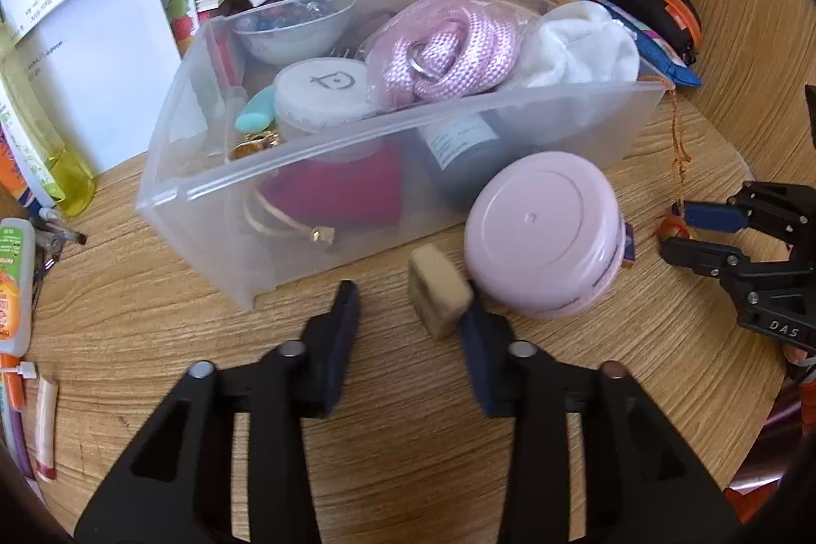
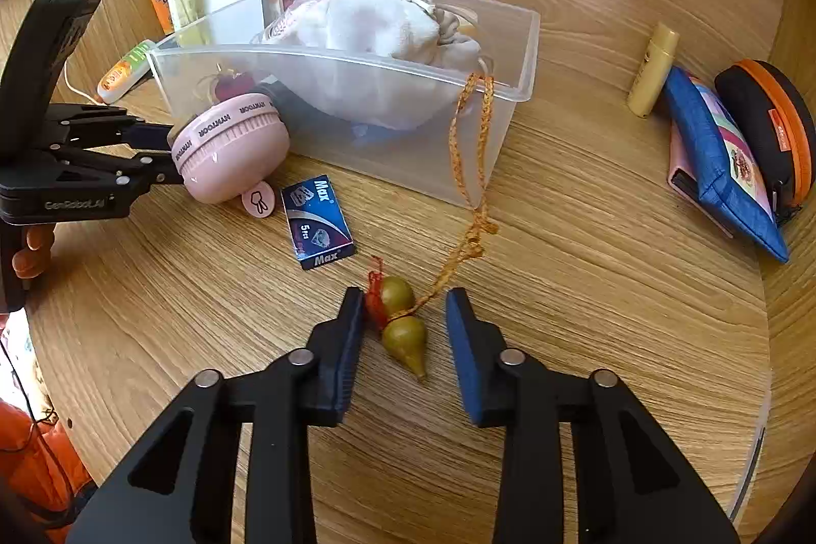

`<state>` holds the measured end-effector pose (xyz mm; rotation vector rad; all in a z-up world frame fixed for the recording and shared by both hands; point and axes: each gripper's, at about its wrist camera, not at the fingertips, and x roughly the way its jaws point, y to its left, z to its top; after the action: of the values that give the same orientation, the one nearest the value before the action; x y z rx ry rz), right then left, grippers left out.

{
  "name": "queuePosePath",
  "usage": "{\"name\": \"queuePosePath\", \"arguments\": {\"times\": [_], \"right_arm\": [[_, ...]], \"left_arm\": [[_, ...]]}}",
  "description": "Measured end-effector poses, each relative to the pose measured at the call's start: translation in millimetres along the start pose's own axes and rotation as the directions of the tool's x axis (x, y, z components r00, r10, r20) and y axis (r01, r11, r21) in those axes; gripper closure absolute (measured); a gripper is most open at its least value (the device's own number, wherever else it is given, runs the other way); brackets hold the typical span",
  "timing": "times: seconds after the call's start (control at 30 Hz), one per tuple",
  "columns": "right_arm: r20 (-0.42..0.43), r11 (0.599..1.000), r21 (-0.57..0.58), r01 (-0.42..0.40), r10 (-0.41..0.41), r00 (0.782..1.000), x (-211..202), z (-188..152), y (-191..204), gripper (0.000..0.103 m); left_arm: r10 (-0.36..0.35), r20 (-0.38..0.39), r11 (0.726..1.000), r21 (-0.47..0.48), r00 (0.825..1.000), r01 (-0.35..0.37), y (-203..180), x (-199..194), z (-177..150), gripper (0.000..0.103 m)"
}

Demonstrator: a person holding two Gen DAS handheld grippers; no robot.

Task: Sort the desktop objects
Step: 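Grasp the beige block with the left gripper while the right grasps the gold gourd pendant, then carry the beige block and gourd pendant into the clear box and release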

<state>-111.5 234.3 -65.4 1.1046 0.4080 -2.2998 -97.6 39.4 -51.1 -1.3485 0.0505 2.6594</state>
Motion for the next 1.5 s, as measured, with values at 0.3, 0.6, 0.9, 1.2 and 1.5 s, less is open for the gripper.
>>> {"name": "queuePosePath", "arguments": {"times": [0.3, 0.6, 0.9, 1.2, 1.5], "right_arm": [[0.027, 0.999, 0.037, -0.022, 0.021, 0.999, -7.6, 0.9, -2.6, 0.083], [0.116, 0.997, 0.077, -0.024, 0.015, 0.993, -27.7, 14.4, -6.5, 0.083], [0.215, 0.991, 0.12, -0.061, 0.035, 0.976, -49.1, 35.5, -16.7, 0.083], [0.308, 0.985, 0.165, -0.047, -0.006, 0.951, -67.5, 56.0, -30.4, 0.083], [0.336, 0.985, 0.174, -0.015, -0.045, 0.941, -58.8, 79.7, -36.0, 0.083]], "left_arm": [[0.015, 0.047, 0.999, -0.03, 0.999, -0.014, 4.4, -6.4, -2.1, 0.093], [0.031, 0.143, 0.999, -0.036, 0.989, -0.026, 5.4, -30.0, -1.6, 0.093], [0.037, 0.227, 0.998, -0.064, 0.973, -0.023, 9.9, -59.5, 8.8, 0.093], [0.061, 0.292, 0.994, -0.105, 0.954, -0.031, 27.1, -77.5, 20.0, 0.093], [0.084, 0.314, 0.991, -0.124, 0.946, -0.047, 41.1, -73.4, 34.7, 0.093]]}}
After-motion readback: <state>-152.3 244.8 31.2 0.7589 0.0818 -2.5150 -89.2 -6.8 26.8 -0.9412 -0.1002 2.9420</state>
